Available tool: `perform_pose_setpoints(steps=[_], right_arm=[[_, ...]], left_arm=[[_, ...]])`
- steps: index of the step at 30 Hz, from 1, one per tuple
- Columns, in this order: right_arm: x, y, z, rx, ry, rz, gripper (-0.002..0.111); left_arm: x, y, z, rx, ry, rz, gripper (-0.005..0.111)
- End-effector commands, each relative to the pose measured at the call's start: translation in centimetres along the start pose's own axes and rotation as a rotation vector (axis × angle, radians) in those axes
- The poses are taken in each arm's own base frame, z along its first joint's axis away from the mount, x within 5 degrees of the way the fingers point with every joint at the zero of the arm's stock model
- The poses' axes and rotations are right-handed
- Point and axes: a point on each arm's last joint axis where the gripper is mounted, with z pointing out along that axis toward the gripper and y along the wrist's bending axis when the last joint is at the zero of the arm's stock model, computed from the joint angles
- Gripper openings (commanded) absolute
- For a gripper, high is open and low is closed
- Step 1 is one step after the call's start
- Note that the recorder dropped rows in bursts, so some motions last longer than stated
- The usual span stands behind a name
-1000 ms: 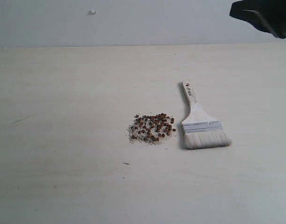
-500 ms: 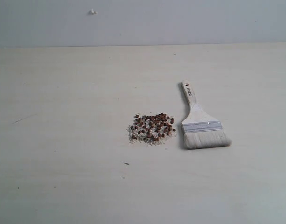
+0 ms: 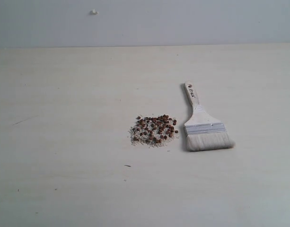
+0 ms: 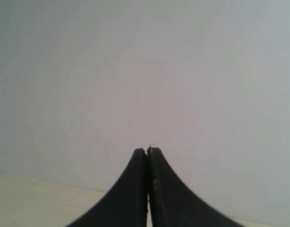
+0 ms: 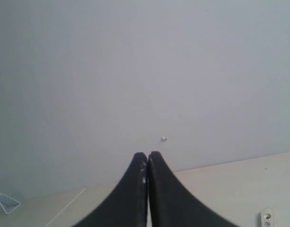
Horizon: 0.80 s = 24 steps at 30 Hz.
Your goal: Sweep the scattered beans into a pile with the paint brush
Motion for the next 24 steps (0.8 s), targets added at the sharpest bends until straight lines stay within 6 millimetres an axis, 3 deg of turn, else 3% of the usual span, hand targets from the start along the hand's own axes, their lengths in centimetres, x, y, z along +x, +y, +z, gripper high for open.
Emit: perform_pose_setpoints(steps=[1, 7, 15, 24], right_arm=[[0.1, -0.1, -0.1, 0.012, 0.002, -0.010, 0.000], [0.2, -0.5, -0.1, 0.049, 0.013, -0.123, 0.000], [0.5, -3.1, -1.4, 0.373, 0.069, -0.191, 0.000], [-0.1, -2.3, -2.7, 0.345, -0.024, -0.284, 0.000]], left_arm=[[0.2, 0.1, -0.1, -0.003, 0.003, 0.008, 0.000], [0.2, 0.1, -0.1, -0.003, 0.003, 0.008, 0.000], [0.2, 0.1, -0.1, -0.003, 0.003, 0.008, 0.000], [0.2, 0.1, -0.1, -0.003, 0.003, 0.008, 0.000]])
